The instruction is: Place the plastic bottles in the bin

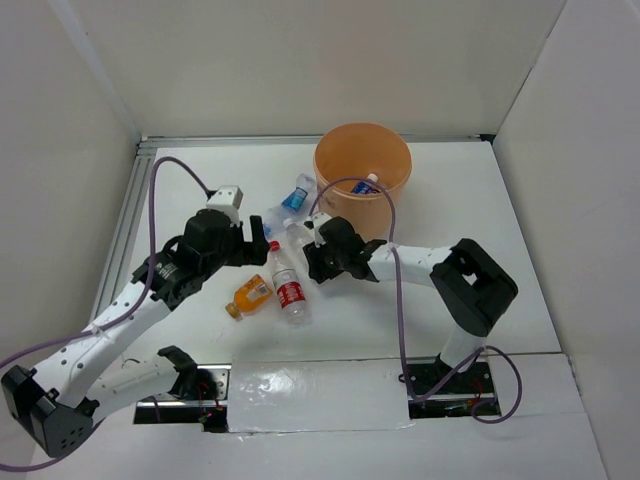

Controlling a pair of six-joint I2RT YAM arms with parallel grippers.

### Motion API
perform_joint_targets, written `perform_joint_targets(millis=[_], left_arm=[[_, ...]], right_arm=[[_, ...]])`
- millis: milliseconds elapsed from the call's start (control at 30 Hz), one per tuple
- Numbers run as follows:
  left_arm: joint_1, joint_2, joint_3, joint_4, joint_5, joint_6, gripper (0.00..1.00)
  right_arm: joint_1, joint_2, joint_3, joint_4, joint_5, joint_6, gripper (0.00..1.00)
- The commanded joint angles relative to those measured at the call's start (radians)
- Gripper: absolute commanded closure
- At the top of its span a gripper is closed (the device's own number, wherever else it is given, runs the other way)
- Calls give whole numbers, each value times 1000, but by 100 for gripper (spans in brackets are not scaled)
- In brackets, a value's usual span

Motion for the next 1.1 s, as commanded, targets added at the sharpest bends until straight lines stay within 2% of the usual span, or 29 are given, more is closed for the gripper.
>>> perform_joint_targets(millis=[0, 100, 267, 333, 500, 567, 800, 900, 1033, 1067], left_arm=[[1, -45, -22, -129, -14, -117, 1], [1, -45, -42, -219, 17, -200, 1], [-8, -15, -105, -256, 62, -257, 1], [-8, 43, -117, -256, 94, -257, 1], [-18, 177, -149, -192, 103, -280, 1], [-18, 220, -158, -169, 79, -280, 1], [-18, 355, -134, -121, 39, -230, 1], [-18, 427, -122, -102, 28, -219, 1], [-18, 498, -103, -89, 14, -219, 1], [-18, 508, -103, -89, 14, -219, 1]], right_arm=[[6, 2, 89, 9, -73, -57, 58], [15, -70, 115, -45, -118, -119, 67], [86, -299, 106, -85, -118, -266, 68], [104, -372, 106, -85, -98, -310, 70], [117, -459, 149, -85, -48, -375, 70], [97, -459, 199, -71, -26, -393, 70], [-141, -387, 371, 6, -60, -426, 70], [-247, -329, 430, 15, -90, -435, 66], [-383, -252, 479, -63, -187, -435, 51], [-400, -241, 488, -78, -202, -435, 39]])
